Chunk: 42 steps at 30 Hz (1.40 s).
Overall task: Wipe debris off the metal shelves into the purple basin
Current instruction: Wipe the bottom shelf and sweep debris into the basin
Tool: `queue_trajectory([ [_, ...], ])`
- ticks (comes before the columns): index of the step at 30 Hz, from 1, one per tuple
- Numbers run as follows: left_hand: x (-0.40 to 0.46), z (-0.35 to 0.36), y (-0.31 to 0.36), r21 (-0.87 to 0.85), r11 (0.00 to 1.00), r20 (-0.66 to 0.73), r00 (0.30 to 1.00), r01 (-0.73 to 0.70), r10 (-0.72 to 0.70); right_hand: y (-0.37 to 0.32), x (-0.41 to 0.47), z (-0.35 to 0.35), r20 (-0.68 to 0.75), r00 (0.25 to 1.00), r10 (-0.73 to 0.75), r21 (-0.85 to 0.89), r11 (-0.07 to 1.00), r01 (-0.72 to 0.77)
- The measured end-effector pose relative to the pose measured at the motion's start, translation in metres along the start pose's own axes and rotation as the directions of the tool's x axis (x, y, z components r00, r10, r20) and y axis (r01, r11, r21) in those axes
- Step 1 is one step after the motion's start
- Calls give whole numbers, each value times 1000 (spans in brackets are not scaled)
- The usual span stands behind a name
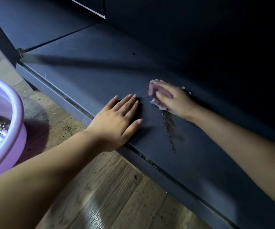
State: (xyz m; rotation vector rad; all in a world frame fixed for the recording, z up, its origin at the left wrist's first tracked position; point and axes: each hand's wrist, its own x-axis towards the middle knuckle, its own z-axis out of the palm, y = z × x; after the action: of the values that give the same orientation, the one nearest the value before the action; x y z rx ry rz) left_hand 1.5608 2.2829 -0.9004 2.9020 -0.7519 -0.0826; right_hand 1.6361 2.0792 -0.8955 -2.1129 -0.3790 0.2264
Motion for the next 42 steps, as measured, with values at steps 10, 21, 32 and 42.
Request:
queue_trajectory([
  [10, -6, -10, -24, 0, 999, -40, 998, 55, -55, 9, 15, -32, -79, 986, 149, -65, 986, -154],
  [21, -19, -20, -43, 63, 992, -65, 991, -109, 114, -31, -64, -15, -201, 954, 222, 15, 974, -224],
  [32, -13, -22, -71, 21, 987, -11, 987, -158, 159, -40, -77, 78, -700, 648, 300, -365, 629, -686],
  [42, -21, -13, -105, -44, 988, -73, 986, -150, 146, -68, -15, 83, -729, 583, 360, -185, 716, -674],
])
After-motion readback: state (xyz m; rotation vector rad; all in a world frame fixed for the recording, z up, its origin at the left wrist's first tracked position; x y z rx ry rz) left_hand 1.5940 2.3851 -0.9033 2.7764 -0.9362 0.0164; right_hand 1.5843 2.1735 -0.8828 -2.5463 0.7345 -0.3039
